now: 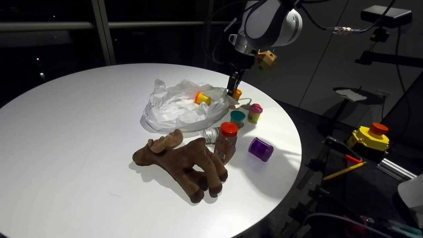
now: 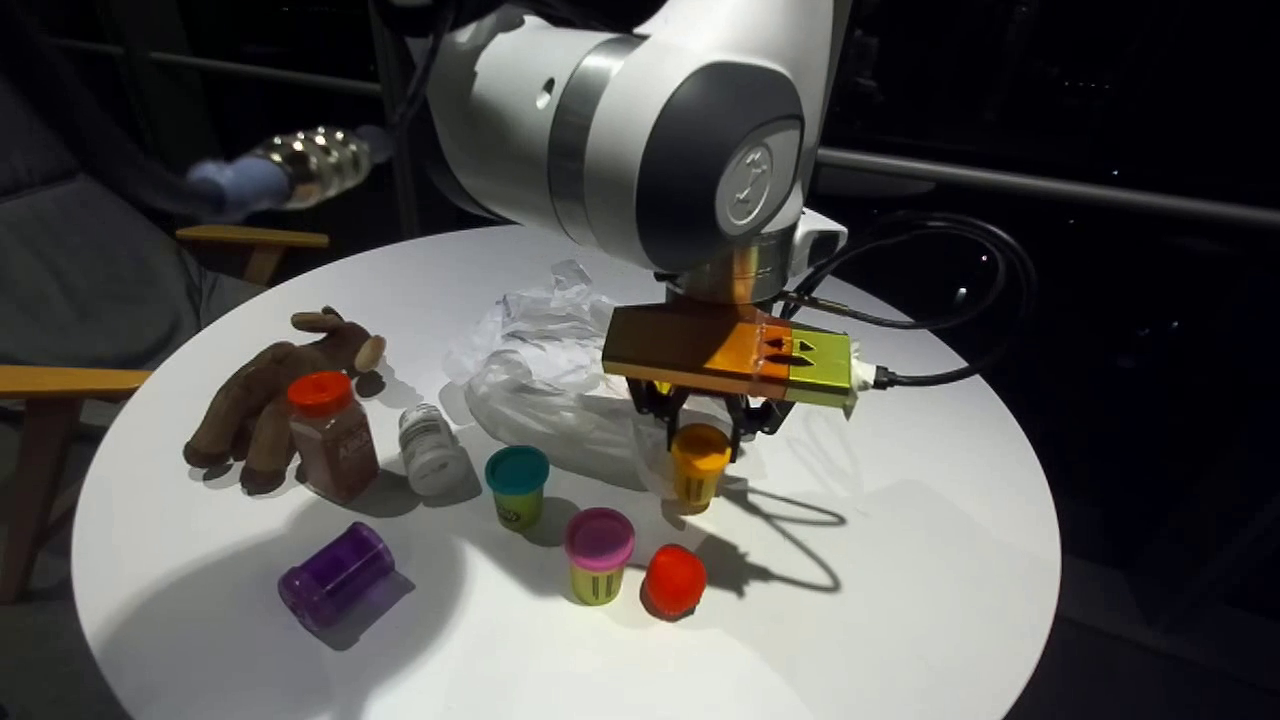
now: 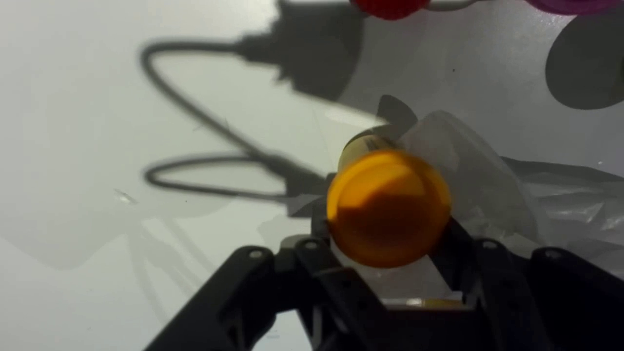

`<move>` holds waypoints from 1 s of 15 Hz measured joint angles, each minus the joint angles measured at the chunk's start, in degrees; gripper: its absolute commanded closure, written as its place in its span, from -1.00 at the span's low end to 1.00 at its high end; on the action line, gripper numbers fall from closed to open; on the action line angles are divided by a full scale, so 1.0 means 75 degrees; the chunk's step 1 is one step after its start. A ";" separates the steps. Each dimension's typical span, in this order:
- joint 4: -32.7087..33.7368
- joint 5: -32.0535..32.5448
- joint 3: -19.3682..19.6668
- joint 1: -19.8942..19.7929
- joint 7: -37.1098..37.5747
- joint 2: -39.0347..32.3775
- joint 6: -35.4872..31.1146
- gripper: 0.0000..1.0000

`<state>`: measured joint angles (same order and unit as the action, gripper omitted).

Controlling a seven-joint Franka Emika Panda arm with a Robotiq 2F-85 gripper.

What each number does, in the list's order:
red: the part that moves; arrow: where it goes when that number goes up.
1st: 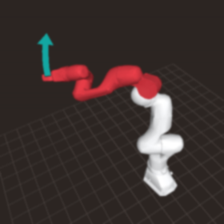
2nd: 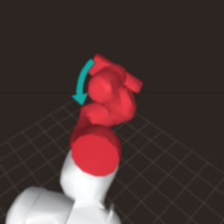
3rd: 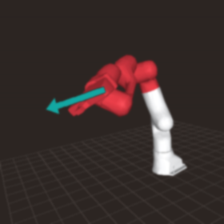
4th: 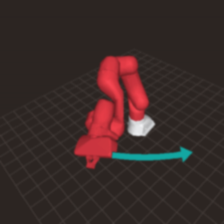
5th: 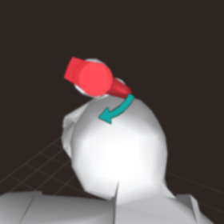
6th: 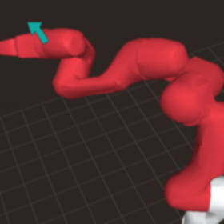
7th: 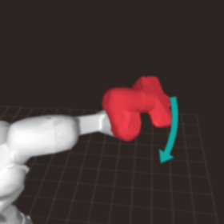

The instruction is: Put the objects on the table in the plastic bag

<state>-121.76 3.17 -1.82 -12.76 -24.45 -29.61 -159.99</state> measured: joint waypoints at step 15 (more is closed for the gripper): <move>0.0186 0.0606 0.0096 0.1093 0.1265 0.0955 0.2198 0.57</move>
<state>-120.36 7.72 -1.10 -4.56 -14.96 -22.46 -143.51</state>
